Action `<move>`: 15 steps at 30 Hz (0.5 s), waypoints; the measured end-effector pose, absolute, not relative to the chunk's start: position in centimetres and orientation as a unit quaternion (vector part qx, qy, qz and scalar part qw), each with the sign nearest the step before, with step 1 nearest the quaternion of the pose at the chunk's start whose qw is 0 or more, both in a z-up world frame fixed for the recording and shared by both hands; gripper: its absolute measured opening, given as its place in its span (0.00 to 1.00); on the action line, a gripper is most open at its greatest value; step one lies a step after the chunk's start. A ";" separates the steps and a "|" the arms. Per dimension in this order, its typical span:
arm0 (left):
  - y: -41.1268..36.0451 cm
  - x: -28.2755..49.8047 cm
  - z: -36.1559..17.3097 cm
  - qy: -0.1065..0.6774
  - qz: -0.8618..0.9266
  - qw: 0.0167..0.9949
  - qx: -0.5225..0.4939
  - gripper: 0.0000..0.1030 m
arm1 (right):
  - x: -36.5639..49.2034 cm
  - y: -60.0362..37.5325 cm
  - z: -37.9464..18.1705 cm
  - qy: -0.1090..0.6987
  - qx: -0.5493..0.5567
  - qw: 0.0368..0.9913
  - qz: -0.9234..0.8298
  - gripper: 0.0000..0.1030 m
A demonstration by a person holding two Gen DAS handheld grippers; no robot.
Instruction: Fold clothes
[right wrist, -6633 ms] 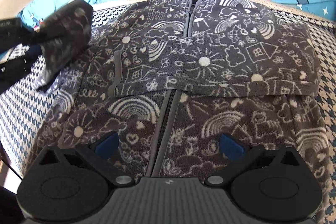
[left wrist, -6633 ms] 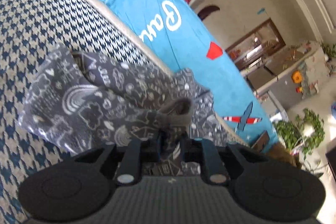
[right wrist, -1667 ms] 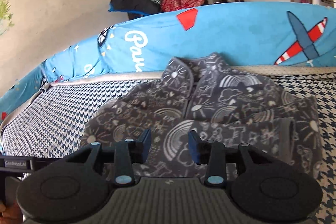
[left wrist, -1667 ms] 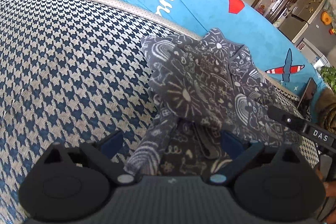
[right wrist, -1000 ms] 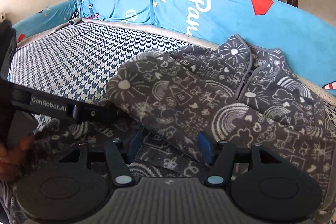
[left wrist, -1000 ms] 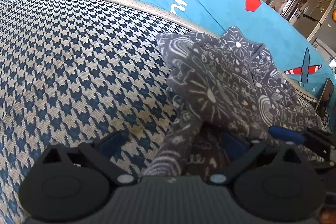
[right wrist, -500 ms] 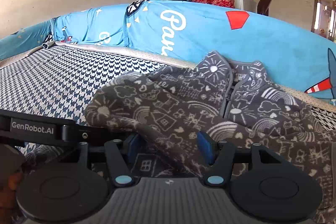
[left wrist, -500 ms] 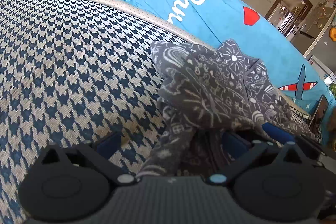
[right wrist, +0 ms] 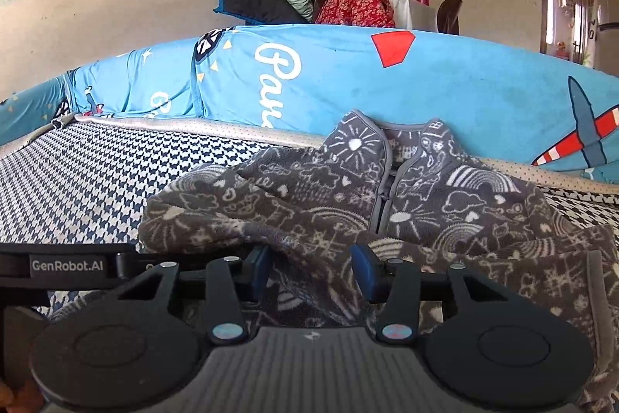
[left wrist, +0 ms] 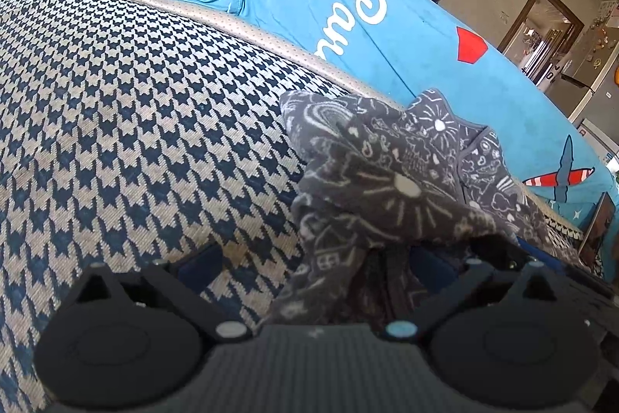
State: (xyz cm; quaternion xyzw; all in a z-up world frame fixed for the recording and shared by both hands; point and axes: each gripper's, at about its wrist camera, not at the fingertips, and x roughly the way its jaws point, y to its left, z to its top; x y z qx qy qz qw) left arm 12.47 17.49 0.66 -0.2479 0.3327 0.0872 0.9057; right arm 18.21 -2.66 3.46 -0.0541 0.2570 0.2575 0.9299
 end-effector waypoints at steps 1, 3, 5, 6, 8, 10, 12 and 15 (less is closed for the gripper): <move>17.5 12.5 0.7 0.328 0.101 0.906 -0.246 1.00 | 18.3 -2.8 3.5 0.259 -0.050 0.930 0.258 0.43; 18.0 12.1 1.0 0.320 0.129 0.904 -0.253 1.00 | 18.3 -2.7 3.4 0.264 -0.051 0.927 0.262 0.43; 18.8 11.5 1.2 0.312 0.157 0.899 -0.264 1.00 | 18.3 -2.5 3.4 0.268 -0.058 0.923 0.269 0.43; 19.3 11.3 1.3 0.310 0.171 0.896 -0.269 1.00 | 18.2 -2.4 3.3 0.271 -0.062 0.921 0.275 0.43; 20.4 10.7 1.3 0.306 0.193 0.890 -0.278 1.00 | 18.1 -2.1 3.2 0.283 -0.064 0.910 0.295 0.43; 21.3 10.3 1.3 0.305 0.213 0.885 -0.280 1.00 | 17.8 -1.6 3.0 0.294 -0.068 0.899 0.317 0.44; 22.1 9.9 1.3 0.307 0.230 0.880 -0.279 1.00 | 17.4 -1.0 2.7 0.295 -0.083 0.890 0.337 0.44; 22.7 9.5 1.4 0.316 0.238 0.877 -0.274 1.00 | 16.8 -0.2 2.2 0.300 -0.106 0.876 0.362 0.54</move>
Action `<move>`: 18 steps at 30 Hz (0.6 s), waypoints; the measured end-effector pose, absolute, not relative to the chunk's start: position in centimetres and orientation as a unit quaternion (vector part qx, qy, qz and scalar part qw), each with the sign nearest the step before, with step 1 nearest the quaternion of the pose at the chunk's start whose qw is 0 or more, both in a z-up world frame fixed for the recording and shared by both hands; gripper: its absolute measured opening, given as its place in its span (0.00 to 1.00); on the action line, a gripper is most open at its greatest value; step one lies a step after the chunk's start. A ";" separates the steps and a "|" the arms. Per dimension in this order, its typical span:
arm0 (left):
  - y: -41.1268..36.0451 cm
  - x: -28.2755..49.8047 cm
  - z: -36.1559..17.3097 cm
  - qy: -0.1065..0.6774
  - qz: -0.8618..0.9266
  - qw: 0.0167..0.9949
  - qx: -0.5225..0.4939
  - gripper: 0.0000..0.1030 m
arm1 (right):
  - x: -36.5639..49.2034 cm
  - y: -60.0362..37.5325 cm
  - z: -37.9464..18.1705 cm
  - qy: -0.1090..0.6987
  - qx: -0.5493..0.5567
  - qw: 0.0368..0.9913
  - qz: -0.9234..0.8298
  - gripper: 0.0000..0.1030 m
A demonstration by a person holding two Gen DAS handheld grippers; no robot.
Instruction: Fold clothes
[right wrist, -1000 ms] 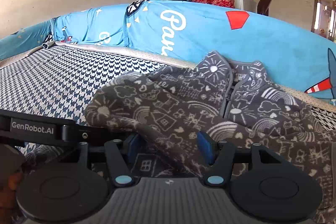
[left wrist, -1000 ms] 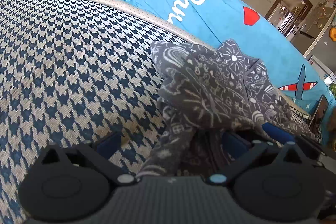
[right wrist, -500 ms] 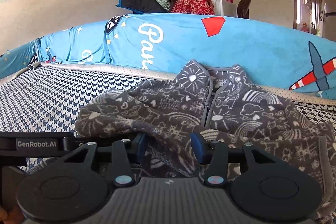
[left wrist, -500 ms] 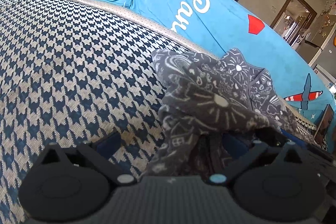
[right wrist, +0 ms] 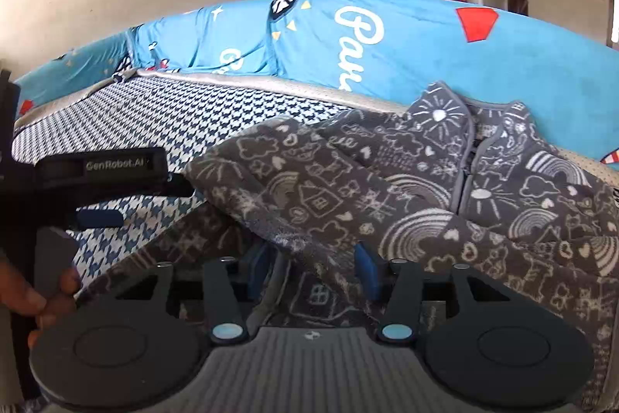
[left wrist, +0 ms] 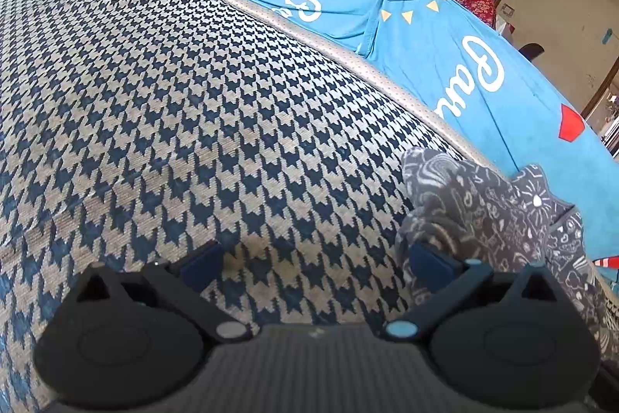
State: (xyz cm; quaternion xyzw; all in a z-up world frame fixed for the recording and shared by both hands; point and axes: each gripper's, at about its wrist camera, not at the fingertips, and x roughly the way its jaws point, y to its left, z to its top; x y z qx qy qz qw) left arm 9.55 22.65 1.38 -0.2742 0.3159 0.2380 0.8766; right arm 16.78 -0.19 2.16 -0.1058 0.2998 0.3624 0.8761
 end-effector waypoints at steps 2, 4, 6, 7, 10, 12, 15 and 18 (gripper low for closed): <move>23.0 9.3 1.4 0.321 0.243 0.874 -0.271 1.00 | 16.6 0.4 1.3 0.311 -0.132 0.869 0.360 0.58; 23.4 9.1 1.5 0.327 0.249 0.872 -0.267 1.00 | 16.4 0.7 0.8 0.312 -0.152 0.868 0.355 0.58; 24.3 8.5 1.8 0.326 0.270 0.861 -0.283 1.00 | 16.3 0.5 0.9 0.308 -0.149 0.870 0.356 0.60; 24.9 8.2 2.0 0.321 0.276 0.855 -0.300 1.00 | 16.3 0.4 1.1 0.306 -0.143 0.871 0.356 0.62; 25.8 7.5 2.9 0.304 0.284 0.852 -0.319 1.00 | 16.3 0.0 1.7 0.300 -0.124 0.876 0.356 0.63; 25.8 7.4 3.8 0.287 0.281 0.859 -0.317 1.00 | 16.2 -0.3 2.0 0.297 -0.111 0.879 0.356 0.63; 24.8 8.3 4.9 0.274 0.260 0.874 -0.307 1.00 | 16.2 -0.7 2.6 0.291 -0.092 0.883 0.356 0.63; 23.1 9.6 5.1 0.275 0.236 0.884 -0.295 1.00 | 16.1 -1.1 3.2 0.285 -0.073 0.887 0.356 0.63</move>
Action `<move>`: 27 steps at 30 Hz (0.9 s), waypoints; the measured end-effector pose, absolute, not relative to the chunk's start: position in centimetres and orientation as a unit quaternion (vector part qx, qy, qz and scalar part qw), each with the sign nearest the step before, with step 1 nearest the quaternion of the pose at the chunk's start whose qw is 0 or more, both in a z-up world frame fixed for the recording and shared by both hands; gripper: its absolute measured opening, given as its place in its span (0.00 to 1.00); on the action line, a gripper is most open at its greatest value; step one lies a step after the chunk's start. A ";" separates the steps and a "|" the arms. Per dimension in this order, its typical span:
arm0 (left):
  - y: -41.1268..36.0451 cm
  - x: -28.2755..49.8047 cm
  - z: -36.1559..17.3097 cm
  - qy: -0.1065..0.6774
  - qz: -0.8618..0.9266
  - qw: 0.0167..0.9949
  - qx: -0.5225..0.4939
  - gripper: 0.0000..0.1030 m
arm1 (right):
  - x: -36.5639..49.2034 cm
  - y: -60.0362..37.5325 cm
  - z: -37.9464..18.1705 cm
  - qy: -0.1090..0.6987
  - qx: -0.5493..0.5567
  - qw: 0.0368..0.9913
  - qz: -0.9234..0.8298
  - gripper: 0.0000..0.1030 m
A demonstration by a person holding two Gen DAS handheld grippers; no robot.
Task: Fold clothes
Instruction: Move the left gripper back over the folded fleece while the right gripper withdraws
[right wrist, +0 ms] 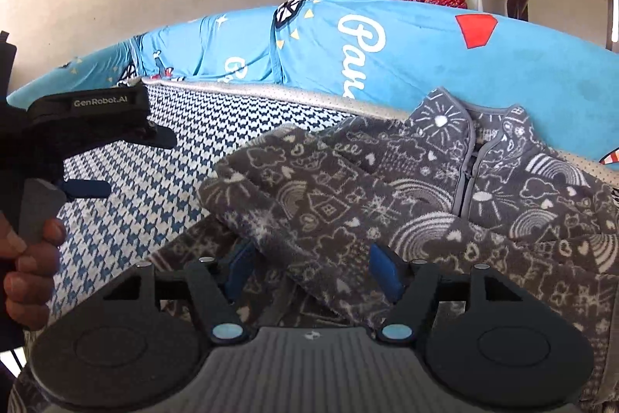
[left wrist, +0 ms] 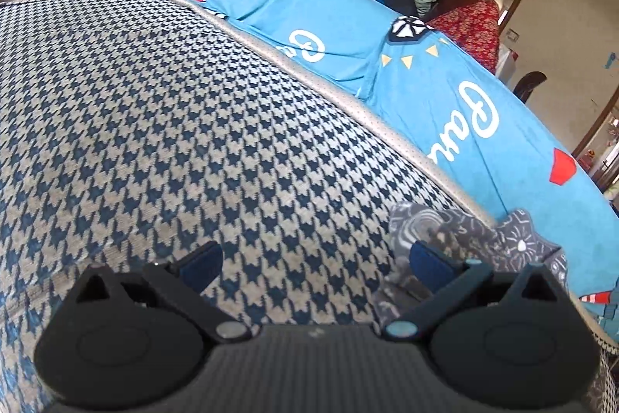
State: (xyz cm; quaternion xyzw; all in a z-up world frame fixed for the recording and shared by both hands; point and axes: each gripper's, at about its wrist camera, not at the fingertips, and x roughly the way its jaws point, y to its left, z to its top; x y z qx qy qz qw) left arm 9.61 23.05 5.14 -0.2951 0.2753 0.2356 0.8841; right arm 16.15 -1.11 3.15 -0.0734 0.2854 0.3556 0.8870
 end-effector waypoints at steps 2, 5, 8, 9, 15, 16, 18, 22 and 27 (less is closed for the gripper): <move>21.7 10.5 5.1 0.278 0.217 0.891 -0.286 1.00 | 16.2 -1.5 3.5 0.284 -0.058 0.890 0.353 0.63; 19.3 11.8 5.0 0.281 0.190 0.904 -0.261 1.00 | 16.5 -1.9 3.7 0.295 -0.039 0.888 0.351 0.63; 17.3 12.6 4.8 0.282 0.168 0.917 -0.225 1.00 | 17.1 -2.4 3.2 0.323 -0.034 0.887 0.328 0.63; 16.7 13.0 4.6 0.288 0.160 0.920 -0.212 1.00 | 17.3 -2.6 2.9 0.337 -0.031 0.885 0.319 0.63; 14.9 14.8 1.8 0.362 0.140 0.905 -0.174 1.00 | 17.7 -3.4 2.5 0.369 -0.016 0.878 0.304 0.64; 15.1 14.9 1.2 0.378 0.146 0.897 -0.175 1.00 | 17.5 -3.4 2.7 0.366 -0.022 0.880 0.303 0.64; 15.3 14.7 0.7 0.383 0.149 0.894 -0.177 1.00 | 17.2 -3.7 3.1 0.359 -0.027 0.883 0.300 0.64; 15.4 14.1 0.5 0.383 0.150 0.895 -0.173 1.00 | 16.8 -4.8 3.9 0.338 -0.037 0.896 0.284 0.63; 14.8 13.8 1.1 0.382 0.158 0.898 -0.153 1.00 | 16.8 -6.9 4.5 0.327 -0.050 0.907 0.260 0.64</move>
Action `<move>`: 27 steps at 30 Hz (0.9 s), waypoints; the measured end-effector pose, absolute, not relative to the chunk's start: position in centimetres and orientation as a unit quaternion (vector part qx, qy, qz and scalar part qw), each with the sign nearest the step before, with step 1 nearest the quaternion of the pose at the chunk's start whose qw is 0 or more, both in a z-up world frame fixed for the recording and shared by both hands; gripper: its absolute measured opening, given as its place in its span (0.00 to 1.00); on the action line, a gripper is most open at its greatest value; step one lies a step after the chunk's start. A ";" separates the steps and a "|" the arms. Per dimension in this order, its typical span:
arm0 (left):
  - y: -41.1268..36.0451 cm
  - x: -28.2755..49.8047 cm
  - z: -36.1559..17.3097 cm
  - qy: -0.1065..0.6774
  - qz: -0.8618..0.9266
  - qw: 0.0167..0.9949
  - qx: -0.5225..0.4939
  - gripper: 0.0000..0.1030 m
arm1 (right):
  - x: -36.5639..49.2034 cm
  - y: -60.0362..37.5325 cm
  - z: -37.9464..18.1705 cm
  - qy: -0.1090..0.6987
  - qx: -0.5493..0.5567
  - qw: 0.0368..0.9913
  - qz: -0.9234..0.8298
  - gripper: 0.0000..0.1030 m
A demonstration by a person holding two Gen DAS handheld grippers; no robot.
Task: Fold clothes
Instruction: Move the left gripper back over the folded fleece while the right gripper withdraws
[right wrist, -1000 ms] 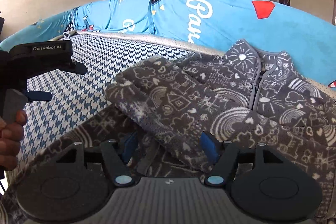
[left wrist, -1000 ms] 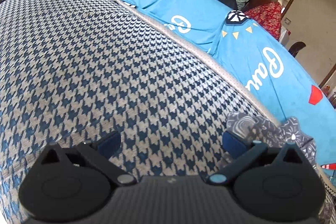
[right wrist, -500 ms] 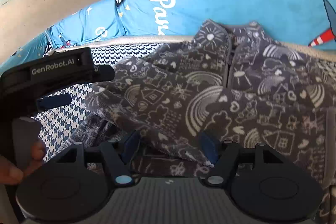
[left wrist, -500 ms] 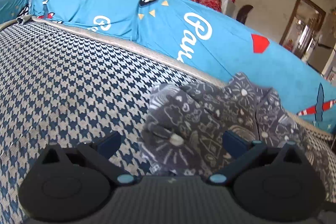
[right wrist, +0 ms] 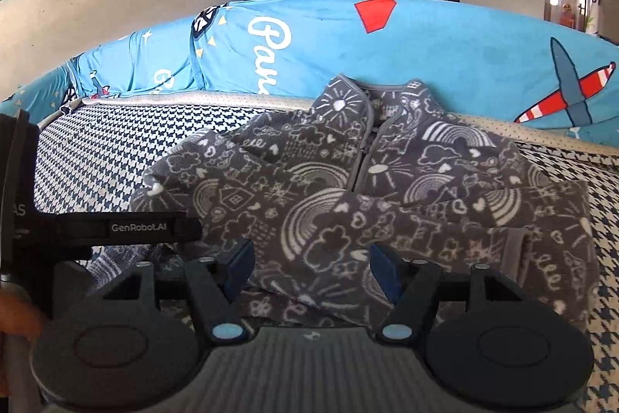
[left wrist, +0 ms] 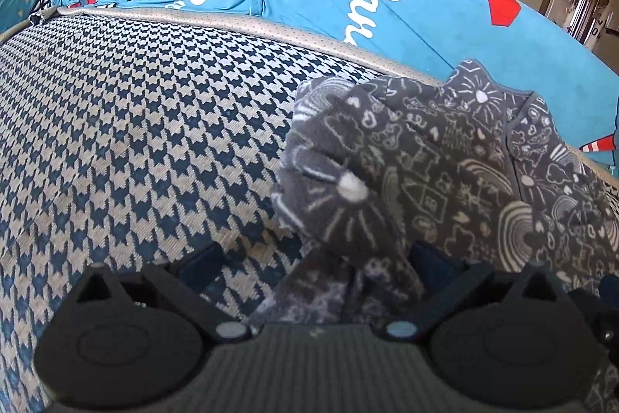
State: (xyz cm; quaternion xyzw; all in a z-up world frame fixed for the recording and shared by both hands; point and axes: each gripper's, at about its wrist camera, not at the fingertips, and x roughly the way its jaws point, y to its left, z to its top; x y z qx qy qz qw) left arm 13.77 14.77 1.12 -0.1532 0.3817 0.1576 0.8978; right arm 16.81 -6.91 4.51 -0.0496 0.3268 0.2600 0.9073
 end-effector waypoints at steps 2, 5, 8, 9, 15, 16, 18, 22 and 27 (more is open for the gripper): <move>14.3 13.4 1.7 0.377 0.166 0.900 -0.140 1.00 | 17.3 -7.9 3.9 0.346 -0.045 0.905 0.244 0.64; 13.7 12.7 2.8 0.357 0.176 0.909 -0.127 1.00 | 18.3 -9.7 2.6 0.383 -0.017 0.895 0.230 0.66; 13.0 12.4 4.1 0.325 0.178 0.922 -0.115 1.00 | 18.1 -10.2 3.0 0.373 -0.015 0.900 0.227 0.66; 12.8 12.4 4.4 0.315 0.174 0.926 -0.111 1.00 | 18.1 -10.4 3.2 0.370 -0.015 0.901 0.225 0.66; 11.1 13.6 4.6 0.304 0.136 0.938 -0.097 1.00 | 17.7 -11.6 4.1 0.350 -0.011 0.911 0.219 0.66; 10.9 14.1 4.0 0.322 0.124 0.934 -0.098 1.00 | 17.7 -11.8 4.2 0.347 -0.010 0.912 0.218 0.66; 10.3 15.0 2.7 0.355 0.112 0.923 -0.093 1.00 | 17.6 -12.2 4.5 0.340 -0.009 0.915 0.216 0.66; 8.9 15.4 1.2 0.374 0.120 0.919 -0.040 1.00 | 17.7 -13.4 5.0 0.329 -0.010 0.924 0.196 0.67; 8.6 15.4 0.9 0.375 0.127 0.918 -0.034 1.00 | 18.2 -15.7 5.1 0.323 -0.005 0.933 0.157 0.68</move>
